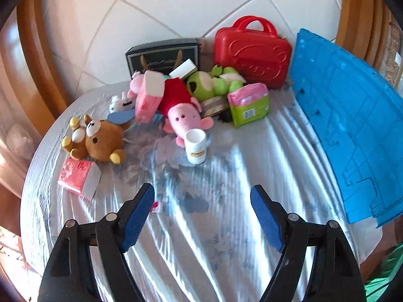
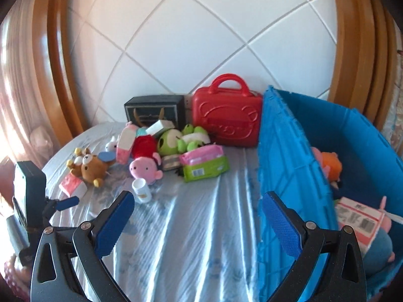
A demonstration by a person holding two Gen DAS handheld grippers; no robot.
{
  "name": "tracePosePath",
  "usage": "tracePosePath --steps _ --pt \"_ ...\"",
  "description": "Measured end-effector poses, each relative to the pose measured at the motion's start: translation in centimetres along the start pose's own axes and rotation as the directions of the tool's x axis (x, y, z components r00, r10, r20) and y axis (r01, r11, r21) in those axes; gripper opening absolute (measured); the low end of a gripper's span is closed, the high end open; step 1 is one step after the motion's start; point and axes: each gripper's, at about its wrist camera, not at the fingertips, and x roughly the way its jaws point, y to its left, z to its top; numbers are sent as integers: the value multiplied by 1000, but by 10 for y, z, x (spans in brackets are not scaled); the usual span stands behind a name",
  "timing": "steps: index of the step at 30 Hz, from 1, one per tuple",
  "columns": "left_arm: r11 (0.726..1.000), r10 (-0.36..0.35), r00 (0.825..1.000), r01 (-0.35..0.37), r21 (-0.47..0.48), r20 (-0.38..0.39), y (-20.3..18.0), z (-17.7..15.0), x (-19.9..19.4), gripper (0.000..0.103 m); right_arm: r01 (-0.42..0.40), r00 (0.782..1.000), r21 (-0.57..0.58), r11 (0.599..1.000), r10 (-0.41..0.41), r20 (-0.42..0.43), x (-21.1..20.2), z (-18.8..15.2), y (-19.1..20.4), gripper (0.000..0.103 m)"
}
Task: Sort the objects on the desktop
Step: 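Return both tools from the bin to the bed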
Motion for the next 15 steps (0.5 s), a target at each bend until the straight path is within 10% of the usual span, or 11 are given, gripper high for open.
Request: tracePosePath --steps 15 --pt "980 6 962 -60 -192 -272 122 -65 113 78 -91 945 15 996 91 -314 152 -48 71 103"
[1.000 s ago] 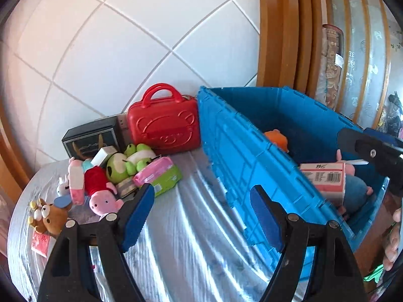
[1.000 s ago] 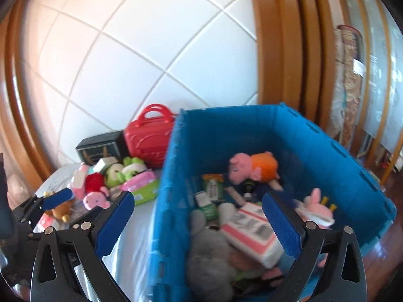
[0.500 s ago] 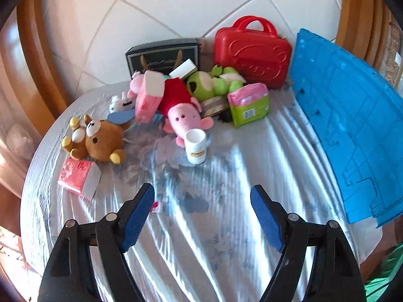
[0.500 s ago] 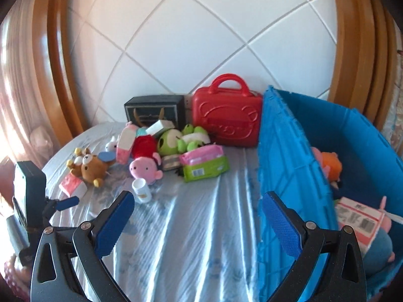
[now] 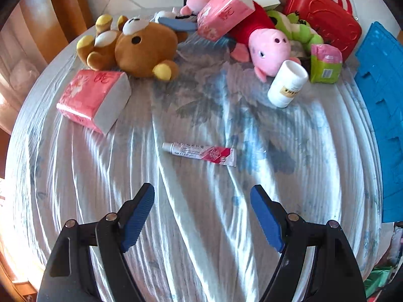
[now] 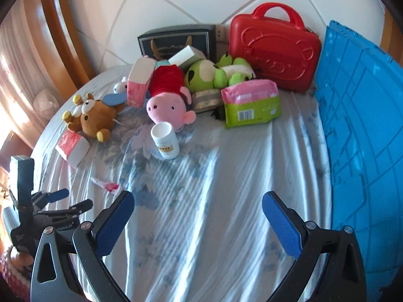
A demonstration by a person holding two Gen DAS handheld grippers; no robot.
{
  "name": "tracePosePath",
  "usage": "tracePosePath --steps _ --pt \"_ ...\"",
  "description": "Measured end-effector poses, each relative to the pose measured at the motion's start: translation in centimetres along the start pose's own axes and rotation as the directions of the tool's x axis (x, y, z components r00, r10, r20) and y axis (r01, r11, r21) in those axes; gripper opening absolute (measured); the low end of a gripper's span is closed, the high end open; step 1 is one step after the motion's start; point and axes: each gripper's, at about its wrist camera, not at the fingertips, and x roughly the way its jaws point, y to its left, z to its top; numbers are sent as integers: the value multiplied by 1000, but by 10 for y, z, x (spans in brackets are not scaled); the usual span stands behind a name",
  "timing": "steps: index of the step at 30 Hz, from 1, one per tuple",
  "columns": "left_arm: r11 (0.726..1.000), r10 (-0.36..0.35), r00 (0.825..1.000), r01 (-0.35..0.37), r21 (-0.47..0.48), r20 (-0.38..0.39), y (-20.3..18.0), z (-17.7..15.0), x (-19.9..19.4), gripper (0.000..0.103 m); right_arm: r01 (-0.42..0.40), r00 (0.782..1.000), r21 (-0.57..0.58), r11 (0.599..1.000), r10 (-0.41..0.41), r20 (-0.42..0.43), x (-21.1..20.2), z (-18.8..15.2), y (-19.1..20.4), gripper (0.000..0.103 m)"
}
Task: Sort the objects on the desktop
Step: 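Return both tools from the bin to the bed, then grasp the pink-white ointment tube with the left tool while the right tool grasps the white bottle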
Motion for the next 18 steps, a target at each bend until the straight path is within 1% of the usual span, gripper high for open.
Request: tracePosePath --steps 5,8,9,10,12,15,16,18 --pt "999 -6 999 5 -34 -43 19 2 26 78 -19 996 7 1000 19 -92 43 -1 6 103" --pt "999 14 998 -16 -40 -67 25 4 41 78 -33 991 -3 999 32 -132 63 1 11 103" --pt "999 26 997 -28 -37 -67 26 6 44 77 -36 989 -7 999 34 -141 68 1 12 103" --pt "999 37 997 -39 -32 -64 28 8 47 74 -40 988 -11 999 38 -150 74 2 15 103" --pt "998 60 997 -61 -17 -56 29 13 53 73 -51 985 -14 999 48 -164 83 5 17 103" --pt "996 94 994 -94 -1 -55 30 21 67 67 -77 980 -8 997 74 -186 98 9 19 103" --pt "996 89 994 -89 -2 -58 30 24 71 66 -80 978 -7 997 77 -192 103 11 20 103" --pt "997 77 996 -78 -8 -34 30 33 74 66 -78 976 -12 997 74 -205 111 13 22 103"
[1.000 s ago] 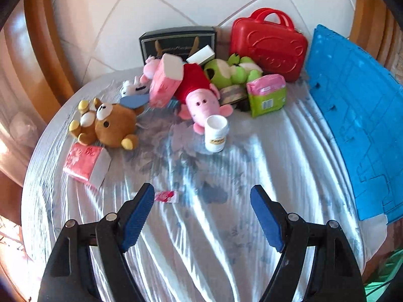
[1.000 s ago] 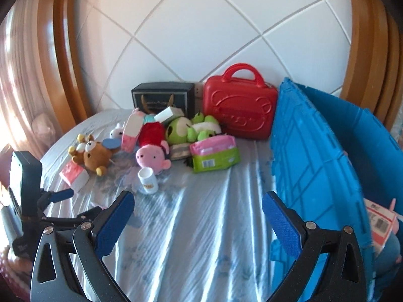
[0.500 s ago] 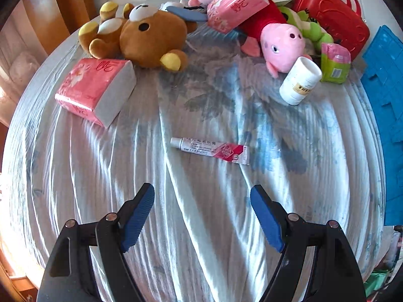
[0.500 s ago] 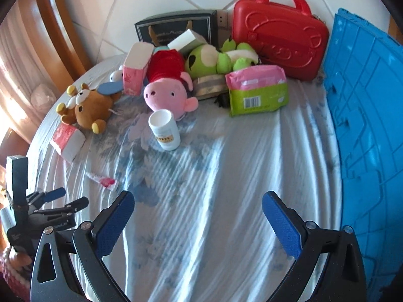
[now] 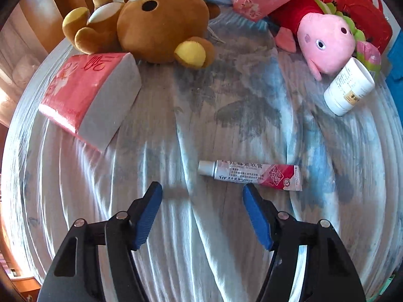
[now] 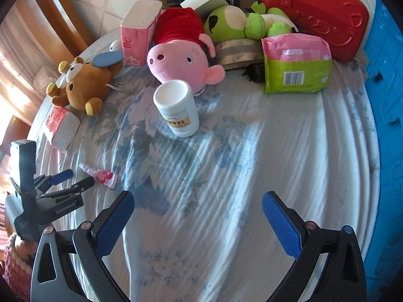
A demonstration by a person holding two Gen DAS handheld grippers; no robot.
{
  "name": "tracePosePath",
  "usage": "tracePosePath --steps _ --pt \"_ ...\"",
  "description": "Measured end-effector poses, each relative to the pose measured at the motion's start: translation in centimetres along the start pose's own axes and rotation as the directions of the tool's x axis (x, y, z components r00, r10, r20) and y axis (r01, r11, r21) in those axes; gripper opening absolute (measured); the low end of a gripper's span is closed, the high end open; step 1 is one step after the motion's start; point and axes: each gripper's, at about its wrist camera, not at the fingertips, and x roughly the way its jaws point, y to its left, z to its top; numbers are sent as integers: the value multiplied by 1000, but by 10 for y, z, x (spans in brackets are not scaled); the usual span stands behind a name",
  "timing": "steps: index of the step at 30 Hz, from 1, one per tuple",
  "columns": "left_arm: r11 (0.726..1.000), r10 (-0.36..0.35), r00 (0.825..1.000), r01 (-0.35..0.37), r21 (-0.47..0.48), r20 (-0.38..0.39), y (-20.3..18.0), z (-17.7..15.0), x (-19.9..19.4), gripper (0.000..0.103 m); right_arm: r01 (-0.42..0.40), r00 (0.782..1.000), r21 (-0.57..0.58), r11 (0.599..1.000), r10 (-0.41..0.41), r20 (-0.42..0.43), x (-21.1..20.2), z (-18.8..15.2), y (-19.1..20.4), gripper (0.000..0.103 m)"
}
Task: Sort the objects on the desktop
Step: 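Grasp the pink-white ointment tube with the left tool while the right tool grasps the white bottle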
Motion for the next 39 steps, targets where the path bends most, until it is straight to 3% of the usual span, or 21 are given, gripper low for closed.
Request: tracePosePath --steps 10,15,18,19,20,22,28,30,32,35,38,39 --pt "1000 4 999 -6 26 50 -27 69 13 66 9 1000 -11 1000 -9 -19 31 26 -1 103" --pt "997 -62 994 57 51 92 -43 65 -10 66 3 1000 -14 1000 -3 23 35 36 -1 103" --pt "994 -76 996 72 80 50 -52 58 -2 66 -28 999 -9 1000 28 27 42 39 0 101" --pt "994 -74 997 71 84 33 -53 56 3 64 -39 999 -10 999 40 27 46 41 1 95" --pt "993 -83 997 82 80 9 -53 55 9 54 -44 999 -9 999 45 27 49 42 2 90" --pt "992 -93 995 91 85 26 -53 53 8 47 -49 999 5 999 49 23 56 45 2 78" --pt "993 -77 996 72 96 51 -56 56 11 39 -50 999 1 999 50 21 72 54 3 78" --pt "992 -81 995 74 99 63 -57 58 12 31 -49 998 -1 999 49 27 74 58 3 77" --pt "991 -100 993 93 96 67 -58 59 13 15 -50 998 -5 999 51 30 77 62 3 73" --pt "990 -106 992 98 102 76 -60 58 13 15 -41 999 -12 999 41 33 82 67 6 69" --pt "990 -115 991 109 89 73 -58 58 12 15 -41 999 -26 999 41 27 88 70 9 59" --pt "990 -117 990 111 84 75 -56 57 10 15 -40 999 -37 999 41 27 89 70 11 51"
